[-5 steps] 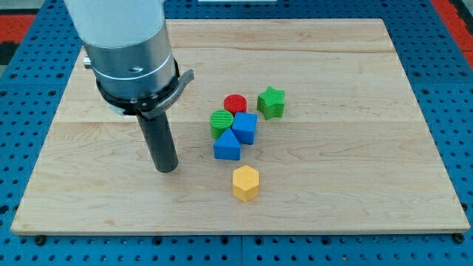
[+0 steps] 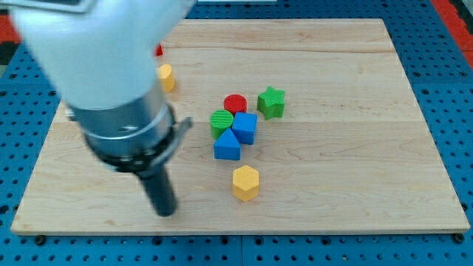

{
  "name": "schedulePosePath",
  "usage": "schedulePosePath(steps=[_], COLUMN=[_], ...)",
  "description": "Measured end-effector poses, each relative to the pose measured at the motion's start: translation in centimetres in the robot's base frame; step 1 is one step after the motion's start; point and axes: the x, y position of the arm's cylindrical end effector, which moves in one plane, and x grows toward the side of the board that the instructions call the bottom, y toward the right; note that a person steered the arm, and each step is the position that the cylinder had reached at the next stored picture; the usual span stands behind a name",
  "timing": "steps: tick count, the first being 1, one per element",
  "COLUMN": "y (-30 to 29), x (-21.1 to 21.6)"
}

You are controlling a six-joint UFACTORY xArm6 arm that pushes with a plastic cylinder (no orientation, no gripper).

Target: Move the blue cube below to the green star

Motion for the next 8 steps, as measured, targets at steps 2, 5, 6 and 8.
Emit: schedulePosePath(steps=[2,5,6,8], y=[0.4,0.9,4.0,4.2], x=[1.1,-8.8,-8.9,-10.6])
